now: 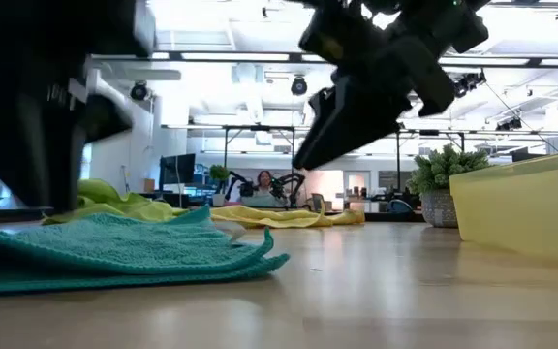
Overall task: Roll microfiber towels into tight, uniform cylinder then place into a basket
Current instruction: Roll the blue microfiber cloth
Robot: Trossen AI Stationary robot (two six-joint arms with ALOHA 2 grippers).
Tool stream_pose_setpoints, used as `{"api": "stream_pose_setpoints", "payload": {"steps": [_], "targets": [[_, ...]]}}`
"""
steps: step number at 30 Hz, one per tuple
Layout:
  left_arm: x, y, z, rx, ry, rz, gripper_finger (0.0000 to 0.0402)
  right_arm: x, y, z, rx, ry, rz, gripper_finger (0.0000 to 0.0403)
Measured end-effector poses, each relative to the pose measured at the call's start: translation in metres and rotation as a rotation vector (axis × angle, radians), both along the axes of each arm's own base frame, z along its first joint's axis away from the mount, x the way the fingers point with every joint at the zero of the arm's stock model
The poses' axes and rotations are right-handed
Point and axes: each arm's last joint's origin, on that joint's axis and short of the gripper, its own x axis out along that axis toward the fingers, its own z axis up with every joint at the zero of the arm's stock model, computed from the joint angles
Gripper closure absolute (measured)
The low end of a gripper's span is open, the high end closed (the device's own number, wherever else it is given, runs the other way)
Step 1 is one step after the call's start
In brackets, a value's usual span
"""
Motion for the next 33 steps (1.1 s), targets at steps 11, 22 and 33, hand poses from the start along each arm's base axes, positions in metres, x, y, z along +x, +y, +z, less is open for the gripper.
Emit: {"api": "stream_pose_setpoints", "payload": {"steps": [11, 22, 33], "targets": [[-0.012, 0.0, 0.017, 0.08, -0.121, 0.286, 0.0312, 0.029, -0.004, -0.015, 0.123, -0.204, -0.068, 0.0263], [-0.01, -0.013, -0.026, 0.077, -0.015, 0.399, 0.0312, 0.068, -0.031, -0.04, -0.006, -0.243, -0.079, 0.0263], [-0.007, -0.015, -0.039, 0.107, -0.007, 0.408, 0.0312, 0.094, -0.061, -0.059, -0.072, -0.231, -0.106, 0.0263]]}}
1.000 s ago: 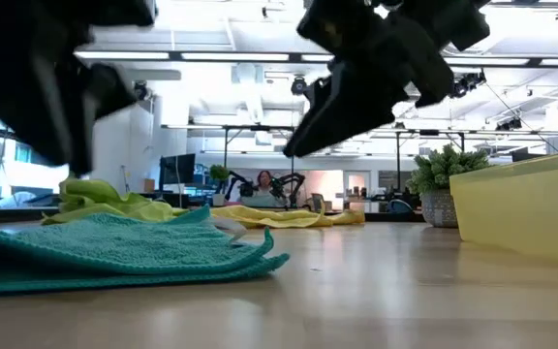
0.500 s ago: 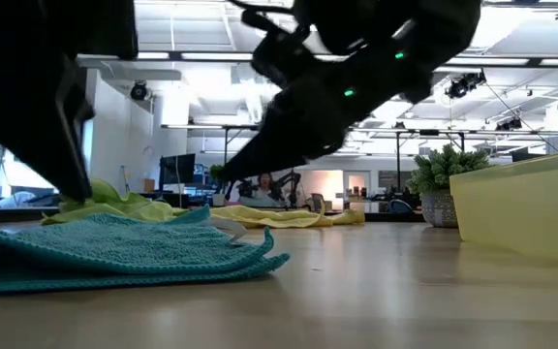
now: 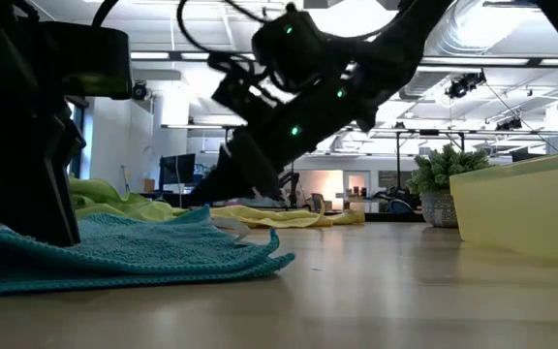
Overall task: Roll microfiber towels into tight, uniform cylinder then place into a basket
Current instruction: Roll the blue microfiber cloth
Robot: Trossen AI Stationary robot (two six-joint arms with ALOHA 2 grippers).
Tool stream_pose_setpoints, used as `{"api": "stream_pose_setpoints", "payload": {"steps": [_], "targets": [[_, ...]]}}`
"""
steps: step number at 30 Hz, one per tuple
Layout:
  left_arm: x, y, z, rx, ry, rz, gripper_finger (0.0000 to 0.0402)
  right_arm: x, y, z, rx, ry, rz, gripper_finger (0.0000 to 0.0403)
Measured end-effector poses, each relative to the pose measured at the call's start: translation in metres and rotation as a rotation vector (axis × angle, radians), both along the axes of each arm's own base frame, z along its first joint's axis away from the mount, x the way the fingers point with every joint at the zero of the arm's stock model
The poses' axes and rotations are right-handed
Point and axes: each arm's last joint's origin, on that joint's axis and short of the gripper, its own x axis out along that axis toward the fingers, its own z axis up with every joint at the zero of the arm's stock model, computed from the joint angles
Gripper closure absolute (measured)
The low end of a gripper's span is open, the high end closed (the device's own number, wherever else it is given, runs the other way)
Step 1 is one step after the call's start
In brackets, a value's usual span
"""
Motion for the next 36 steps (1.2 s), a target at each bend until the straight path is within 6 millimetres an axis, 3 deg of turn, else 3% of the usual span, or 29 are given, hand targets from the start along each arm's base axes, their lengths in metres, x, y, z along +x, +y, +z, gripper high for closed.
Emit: {"api": "stream_pose_setpoints", "payload": {"steps": [9, 17, 29, 36], "targets": [[0.0, 0.0, 0.0, 0.011, 0.004, -0.018, 0.0312, -0.003, -0.019, -0.017, 0.062, 0.119, -0.028, 0.0263], [0.003, 0.007, -0.001, 0.096, 0.027, -0.107, 0.0312, -0.015, -0.014, -0.019, 0.106, 0.274, -0.077, 0.0263], [0.021, 0.028, 0.003, 0.157, 0.043, -0.24, 0.0312, -0.048, -0.004, 0.027, 0.038, 0.454, -0.178, 0.0263], [0.023, 0.019, 0.046, 0.146, -0.037, -0.435, 0.0312, -0.057, 0.017, 0.06, 0.084, 0.382, -0.167, 0.0263]]}}
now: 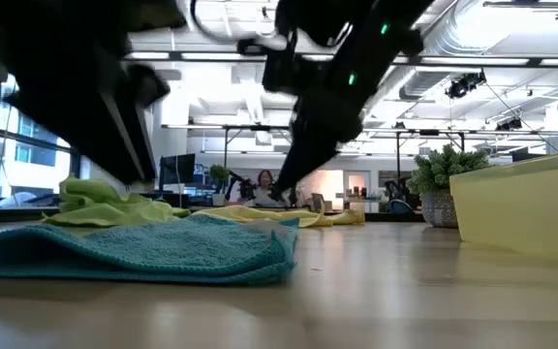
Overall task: Roll microfiber towels into tight, uniform cylinder then place into a basket
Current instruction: Roll the blue microfiber cloth
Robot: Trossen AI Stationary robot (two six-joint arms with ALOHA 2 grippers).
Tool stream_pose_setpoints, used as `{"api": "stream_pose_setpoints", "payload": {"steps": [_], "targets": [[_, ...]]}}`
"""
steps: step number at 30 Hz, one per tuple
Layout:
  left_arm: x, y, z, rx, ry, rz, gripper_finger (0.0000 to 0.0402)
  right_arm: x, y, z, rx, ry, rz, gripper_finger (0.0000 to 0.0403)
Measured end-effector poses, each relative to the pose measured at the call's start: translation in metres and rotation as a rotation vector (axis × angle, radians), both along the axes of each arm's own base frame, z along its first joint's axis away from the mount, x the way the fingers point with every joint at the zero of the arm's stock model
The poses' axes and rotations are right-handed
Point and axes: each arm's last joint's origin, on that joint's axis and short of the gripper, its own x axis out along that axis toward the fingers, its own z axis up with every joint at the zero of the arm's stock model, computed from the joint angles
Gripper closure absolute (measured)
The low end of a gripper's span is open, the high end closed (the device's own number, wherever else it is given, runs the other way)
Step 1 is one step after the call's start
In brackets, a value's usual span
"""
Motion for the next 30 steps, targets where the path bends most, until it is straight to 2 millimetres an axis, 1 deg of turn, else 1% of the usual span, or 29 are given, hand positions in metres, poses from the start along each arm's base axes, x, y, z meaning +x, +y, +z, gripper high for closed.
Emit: {"api": "stream_pose_setpoints", "payload": {"steps": [2, 3, 6, 8, 11, 14, 18, 21, 24, 27, 29, 30], "targets": [[-0.003, -0.001, 0.008, -0.017, 0.001, -0.034, 0.0312, -0.004, 0.011, 0.007, 0.05, -0.003, 0.021, 0.0263], [-0.008, 0.0, 0.012, -0.008, 0.023, -0.052, 0.0312, -0.006, 0.018, 0.009, 0.075, -0.003, 0.042, 0.0263], [-0.018, -0.001, 0.023, -0.02, 0.064, -0.116, 0.0312, -0.014, 0.045, 0.014, 0.114, 0.0, 0.117, 0.0263], [-0.029, -0.001, 0.028, -0.017, 0.122, -0.152, 0.0312, -0.019, 0.063, 0.018, 0.115, -0.004, 0.139, 0.0263], [-0.043, 0.0, 0.039, -0.035, 0.176, -0.181, 0.0312, -0.031, 0.08, 0.023, 0.075, 0.003, 0.093, 0.0263], [-0.06, 0.005, 0.051, -0.021, 0.233, -0.198, 0.0312, -0.046, 0.091, 0.034, 0.055, 0.037, 0.045, 0.0263], [-0.084, 0.016, 0.074, 0.004, 0.263, -0.206, 0.0312, -0.062, 0.097, 0.065, 0.092, 0.08, -0.023, 0.0263], [-0.098, 0.027, 0.091, 0.022, 0.236, -0.194, 0.0312, -0.07, 0.094, 0.091, 0.105, 0.101, -0.088, 0.0263], [-0.107, 0.039, 0.104, 0.033, 0.182, -0.152, 0.0312, -0.073, 0.09, 0.108, 0.082, 0.097, -0.114, 0.0263], [-0.111, 0.047, 0.113, 0.011, 0.114, -0.065, 0.0312, -0.073, 0.086, 0.109, 0.077, 0.094, -0.136, 0.0263], [-0.11, 0.048, 0.115, 0.01, 0.07, -0.024, 0.0312, -0.074, 0.086, 0.1, 0.075, 0.102, -0.143, 0.0263], [-0.11, 0.045, 0.112, 0.018, 0.051, -0.041, 0.0312, -0.074, 0.085, 0.093, 0.055, 0.106, -0.131, 0.0263]]}}
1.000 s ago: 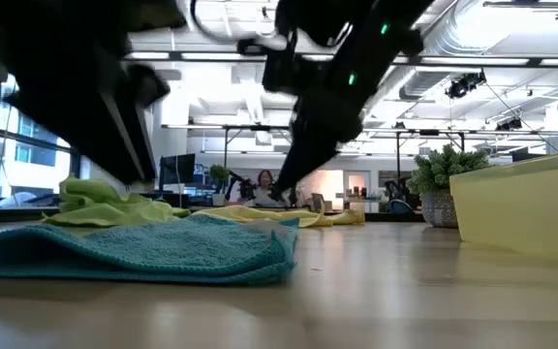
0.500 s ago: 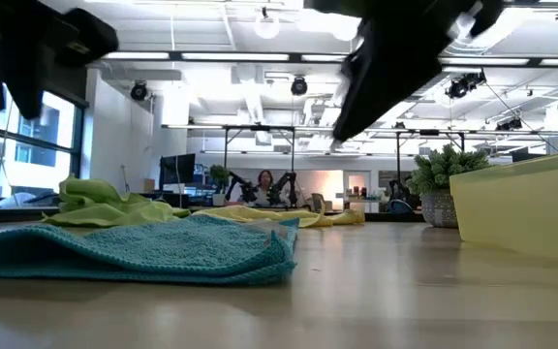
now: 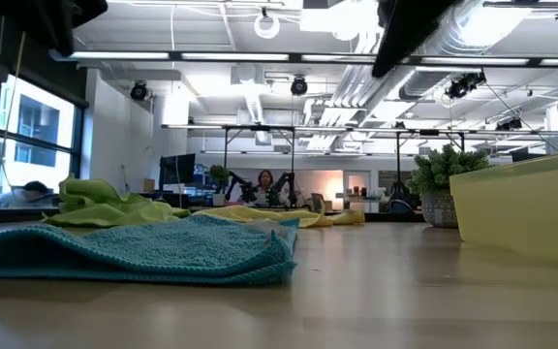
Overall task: Roll microfiber towels into tight, uniform cylinder then place into a basket
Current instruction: Roll the blue microfiber cloth
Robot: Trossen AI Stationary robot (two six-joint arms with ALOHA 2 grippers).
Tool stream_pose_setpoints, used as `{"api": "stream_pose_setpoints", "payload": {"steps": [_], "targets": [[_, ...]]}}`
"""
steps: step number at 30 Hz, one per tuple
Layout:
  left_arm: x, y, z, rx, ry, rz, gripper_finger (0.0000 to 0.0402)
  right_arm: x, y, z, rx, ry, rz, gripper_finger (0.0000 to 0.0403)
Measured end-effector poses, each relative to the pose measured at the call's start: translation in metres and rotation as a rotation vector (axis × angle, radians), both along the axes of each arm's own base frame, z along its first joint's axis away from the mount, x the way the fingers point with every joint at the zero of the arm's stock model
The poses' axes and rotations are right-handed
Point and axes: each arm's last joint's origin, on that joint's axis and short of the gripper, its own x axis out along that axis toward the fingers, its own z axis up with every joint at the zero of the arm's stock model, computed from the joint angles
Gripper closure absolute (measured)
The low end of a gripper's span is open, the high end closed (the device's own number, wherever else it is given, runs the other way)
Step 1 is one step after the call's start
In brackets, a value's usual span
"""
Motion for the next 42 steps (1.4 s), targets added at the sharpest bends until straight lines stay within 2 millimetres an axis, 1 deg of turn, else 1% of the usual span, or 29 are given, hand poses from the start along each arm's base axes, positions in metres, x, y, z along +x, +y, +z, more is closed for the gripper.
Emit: {"api": "stream_pose_setpoints", "payload": {"steps": [2, 4, 7, 10, 13, 15, 17, 19, 21, 23, 26, 28, 30, 32, 35, 37, 42], "targets": [[-0.004, -0.008, -0.009, 0.032, -0.039, -0.083, 0.0312, 0.001, 0.003, -0.017, -0.059, -0.044, 0.049, 0.0263], [-0.004, -0.019, -0.02, 0.032, -0.134, -0.141, 0.0312, 0.001, 0.007, -0.034, -0.117, -0.104, 0.106, 0.0263], [-0.004, -0.029, -0.042, 0.028, -0.271, -0.145, 0.0312, 0.006, 0.013, -0.052, -0.1, -0.271, 0.19, 0.0263], [-0.002, -0.031, -0.067, -0.028, -0.396, -0.112, 0.0312, 0.011, 0.01, -0.067, -0.074, -0.41, 0.243, 0.0263], [0.002, -0.03, -0.092, -0.111, -0.484, -0.095, 0.0312, 0.011, 0.004, -0.082, -0.046, -0.506, 0.242, 0.0263], [0.004, -0.029, -0.105, -0.147, -0.507, -0.094, 0.0312, 0.01, 0.003, -0.091, -0.002, -0.539, 0.257, 0.0263], [0.004, -0.027, -0.114, -0.165, -0.485, -0.123, 0.0312, 0.015, 0.007, -0.095, 0.038, -0.58, 0.296, 0.0263], [0.005, -0.03, -0.121, -0.153, -0.439, -0.186, 0.0312, 0.016, 0.016, -0.101, 0.007, -0.567, 0.352, 0.0263], [0.005, -0.029, -0.127, -0.117, -0.402, -0.216, 0.0312, 0.021, 0.025, -0.109, -0.048, -0.545, 0.392, 0.0263], [0.01, -0.033, -0.129, -0.108, -0.394, -0.236, 0.0309, 0.026, 0.034, -0.113, -0.099, -0.507, 0.414, 0.0263], [0.014, -0.037, -0.134, -0.081, -0.357, -0.28, 0.0298, 0.036, 0.043, -0.114, -0.139, -0.433, 0.421, 0.0261], [0.017, -0.04, -0.138, -0.078, -0.329, -0.319, 0.0288, 0.043, 0.049, -0.113, -0.135, -0.367, 0.405, 0.0259], [0.022, -0.044, -0.142, -0.068, -0.305, -0.351, 0.0277, 0.045, 0.051, -0.111, -0.128, -0.292, 0.377, 0.0257], [0.024, -0.045, -0.147, -0.05, -0.275, -0.379, 0.0265, 0.048, 0.054, -0.11, -0.104, -0.262, 0.361, 0.0256], [0.032, -0.051, -0.151, 0.02, -0.263, -0.455, 0.025, 0.046, 0.057, -0.112, -0.086, -0.221, 0.381, 0.0256], [0.033, -0.052, -0.154, 0.11, -0.243, -0.516, 0.0244, 0.047, 0.061, -0.114, -0.062, -0.231, 0.404, 0.0256], [0.042, -0.059, -0.161, 0.256, -0.215, -0.636, 0.0241, 0.044, 0.072, -0.119, -0.089, -0.233, 0.488, 0.0256]]}}
